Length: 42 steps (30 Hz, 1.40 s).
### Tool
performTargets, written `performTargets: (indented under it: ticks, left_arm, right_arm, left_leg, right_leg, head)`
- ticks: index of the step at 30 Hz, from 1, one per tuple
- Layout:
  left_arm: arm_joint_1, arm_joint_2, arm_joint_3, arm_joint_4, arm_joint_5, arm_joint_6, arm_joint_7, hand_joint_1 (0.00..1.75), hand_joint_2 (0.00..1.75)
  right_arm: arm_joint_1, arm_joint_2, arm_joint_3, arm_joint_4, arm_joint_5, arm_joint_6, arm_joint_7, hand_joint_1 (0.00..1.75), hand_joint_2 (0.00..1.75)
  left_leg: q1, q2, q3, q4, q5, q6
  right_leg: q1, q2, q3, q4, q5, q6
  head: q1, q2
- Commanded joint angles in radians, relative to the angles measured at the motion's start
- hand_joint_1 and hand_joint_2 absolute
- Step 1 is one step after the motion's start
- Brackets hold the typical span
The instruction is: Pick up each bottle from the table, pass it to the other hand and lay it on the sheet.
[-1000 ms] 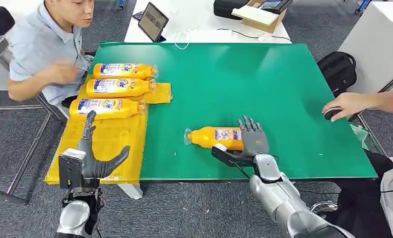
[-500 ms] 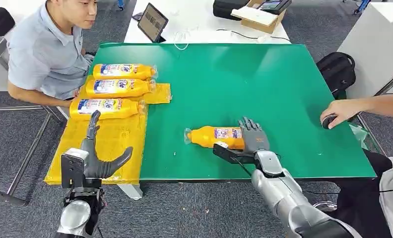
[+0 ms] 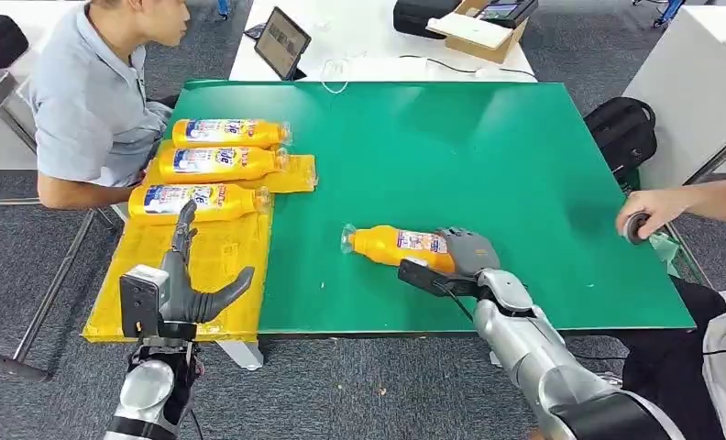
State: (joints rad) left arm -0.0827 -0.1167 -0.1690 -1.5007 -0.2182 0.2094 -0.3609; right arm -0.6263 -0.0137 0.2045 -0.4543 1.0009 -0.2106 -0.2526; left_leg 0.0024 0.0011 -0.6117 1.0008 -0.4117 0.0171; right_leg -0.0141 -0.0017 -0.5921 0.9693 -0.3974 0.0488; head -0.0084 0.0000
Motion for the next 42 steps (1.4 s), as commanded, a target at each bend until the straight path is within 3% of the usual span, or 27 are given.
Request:
performTargets:
  ticks: [1, 4, 7, 11, 14, 16, 17, 18, 26, 30, 32, 35, 42]
  left_arm:
    - [-0.016, 0.027, -0.014, 0.057, 0.010, -0.001, 0.000, 0.00, 1.75]
    - [-0.008, 0.013, -0.022, 0.061, 0.041, -0.024, -0.016, 0.00, 1.75]
    - [-0.001, 0.004, -0.058, 0.068, 0.060, -0.052, -0.037, 0.00, 1.75]
    - [0.026, 0.003, -0.111, 0.071, 0.095, -0.132, -0.052, 0.00, 1.75]
    - [0.064, -0.002, -0.154, 0.070, 0.108, -0.178, -0.051, 0.00, 1.75]
    - [0.095, 0.018, -0.203, 0.068, 0.100, -0.258, -0.063, 0.00, 1.75]
    - [0.104, 0.017, -0.207, 0.067, 0.095, -0.259, -0.068, 0.00, 1.75]
    - [0.113, 0.016, -0.212, 0.067, 0.095, -0.266, -0.076, 0.00, 1.75]
    - [0.072, -0.019, -0.212, 0.073, 0.183, -0.327, -0.077, 0.00, 1.75]
    - [0.047, -0.054, -0.198, 0.059, 0.236, -0.271, -0.084, 0.00, 1.75]
    - [0.047, -0.062, -0.193, 0.031, 0.236, -0.218, -0.109, 0.00, 1.75]
    - [0.045, -0.049, -0.201, 0.002, 0.292, -0.213, -0.081, 0.00, 1.75]
    - [0.045, -0.045, -0.196, -0.007, 0.322, -0.174, -0.083, 0.00, 1.75]
  right_arm:
    - [0.102, 0.055, -0.083, -0.026, -0.177, 0.052, -0.141, 1.75, 1.75]
    - [0.190, 0.109, -0.128, -0.198, -0.400, 0.136, -0.312, 1.69, 1.75]
    - [0.278, 0.147, -0.059, -0.422, -0.502, 0.145, -0.292, 1.75, 1.75]
    - [0.328, 0.171, -0.027, -0.576, -0.617, 0.091, -0.324, 1.75, 1.75]
    - [0.383, 0.192, -0.004, -0.709, -0.654, 0.003, -0.346, 1.55, 1.75]
    - [0.421, 0.209, 0.016, -0.791, -0.701, -0.020, -0.371, 1.61, 1.75]
    - [0.428, 0.211, 0.024, -0.804, -0.704, -0.024, -0.367, 1.71, 1.75]
    - [0.433, 0.208, 0.045, -0.817, -0.705, -0.023, -0.362, 1.69, 1.75]
    - [0.402, 0.218, 0.254, -0.639, -0.596, -0.033, -0.366, 1.71, 1.75]
    - [0.381, 0.244, 0.316, -0.531, -0.572, -0.058, -0.368, 1.75, 1.75]
    - [0.385, 0.255, 0.341, -0.509, -0.562, -0.068, -0.373, 1.61, 1.75]
    - [0.403, 0.265, 0.389, -0.498, -0.568, -0.064, -0.384, 1.54, 1.75]
    - [0.421, 0.271, 0.439, -0.491, -0.563, -0.105, -0.398, 1.61, 1.75]
  left_leg:
    - [0.001, -0.001, 0.003, -0.002, -0.001, -0.001]
    - [0.002, 0.001, 0.004, -0.002, -0.002, -0.003]
    - [0.002, 0.001, 0.004, -0.002, -0.002, -0.003]
    - [0.002, 0.000, 0.003, -0.001, -0.003, -0.004]
    - [0.001, -0.001, -0.001, 0.000, -0.004, -0.003]
    - [0.001, 0.000, -0.002, 0.000, -0.005, -0.003]
    - [0.001, -0.001, -0.004, -0.001, -0.004, -0.003]
    - [0.001, 0.000, -0.002, 0.000, -0.006, -0.003]
    - [0.001, 0.000, -0.005, -0.001, -0.005, -0.002]
    - [0.001, 0.000, -0.006, -0.001, -0.004, -0.002]
    - [0.002, -0.001, -0.005, -0.001, -0.004, -0.002]
    - [0.002, 0.001, -0.007, -0.001, -0.004, -0.002]
    - [0.002, -0.001, -0.007, -0.001, -0.004, -0.002]
  right_leg:
    - [0.001, -0.001, 0.004, -0.002, -0.001, -0.002]
    - [0.002, 0.000, 0.004, -0.002, 0.000, -0.002]
    - [0.002, 0.000, 0.002, -0.002, 0.000, -0.002]
    - [0.002, 0.000, 0.001, 0.000, -0.002, -0.003]
    - [0.001, -0.001, -0.001, 0.001, -0.003, -0.002]
    - [0.001, 0.001, -0.002, 0.001, -0.004, -0.002]
    - [0.000, 0.000, -0.003, 0.001, -0.003, -0.001]
    - [0.001, 0.001, -0.001, 0.001, -0.005, -0.002]
    - [0.001, 0.001, -0.005, 0.000, -0.003, -0.002]
    - [0.001, 0.001, -0.006, 0.000, -0.003, -0.002]
    - [0.001, 0.000, -0.005, 0.000, -0.003, -0.002]
    - [0.001, 0.001, -0.006, 0.000, -0.003, -0.002]
    - [0.001, -0.001, -0.006, 0.000, -0.003, -0.002]
  head:
    - [0.000, 0.000]
    - [0.000, 0.000]
    - [0.000, 0.000]
    - [0.000, 0.000]
    - [0.000, 0.000]
    - [0.000, 0.000]
    - [0.000, 0.000]
    - [0.000, 0.000]
    - [0.000, 0.000]
    - [0.000, 0.000]
    - [0.000, 0.000]
    - [0.000, 0.000]
    - [0.000, 0.000]
